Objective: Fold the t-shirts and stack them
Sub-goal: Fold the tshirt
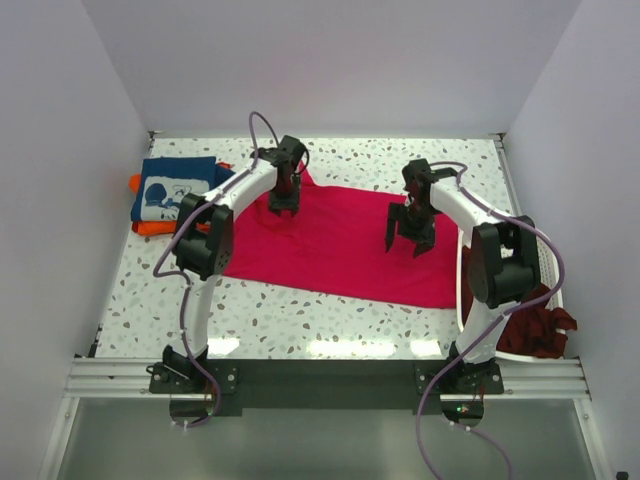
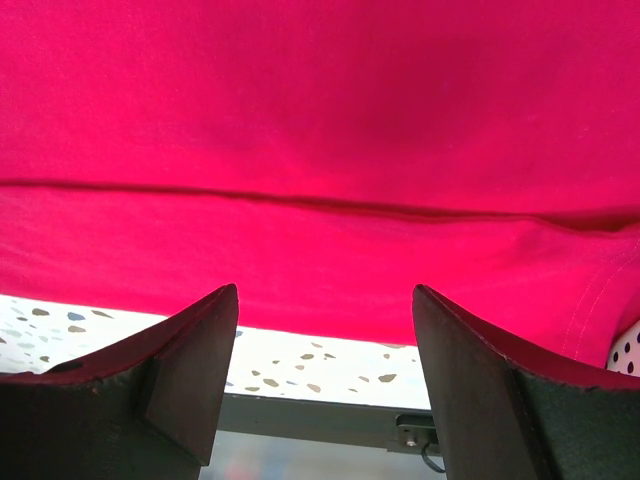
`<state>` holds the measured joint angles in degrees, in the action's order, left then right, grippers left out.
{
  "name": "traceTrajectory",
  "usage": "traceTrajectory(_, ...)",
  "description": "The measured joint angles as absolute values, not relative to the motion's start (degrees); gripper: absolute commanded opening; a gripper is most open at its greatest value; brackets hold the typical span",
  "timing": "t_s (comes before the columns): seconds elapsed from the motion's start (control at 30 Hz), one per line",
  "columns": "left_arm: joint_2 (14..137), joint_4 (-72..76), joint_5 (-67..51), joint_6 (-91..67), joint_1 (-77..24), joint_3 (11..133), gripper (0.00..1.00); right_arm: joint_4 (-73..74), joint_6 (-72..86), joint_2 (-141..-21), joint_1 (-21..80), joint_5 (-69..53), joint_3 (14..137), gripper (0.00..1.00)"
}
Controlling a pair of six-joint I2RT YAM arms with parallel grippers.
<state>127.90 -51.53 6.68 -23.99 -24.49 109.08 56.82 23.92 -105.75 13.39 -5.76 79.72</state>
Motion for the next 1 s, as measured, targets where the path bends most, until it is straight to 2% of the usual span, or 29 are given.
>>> traceTrajectory(0.63, 127.35, -51.33, 3.31, -23.75, -24.56, 106.56, 0.43, 56.86, 23.92, -105.75, 13.39, -5.74, 79.72, 0.74)
traceTrajectory(1.0, 126.85, -51.59, 0.71, -22.52, -24.53, 106.48, 0.47, 57.04, 23.92, -105.75, 13.39, -5.72, 79.72, 0.74)
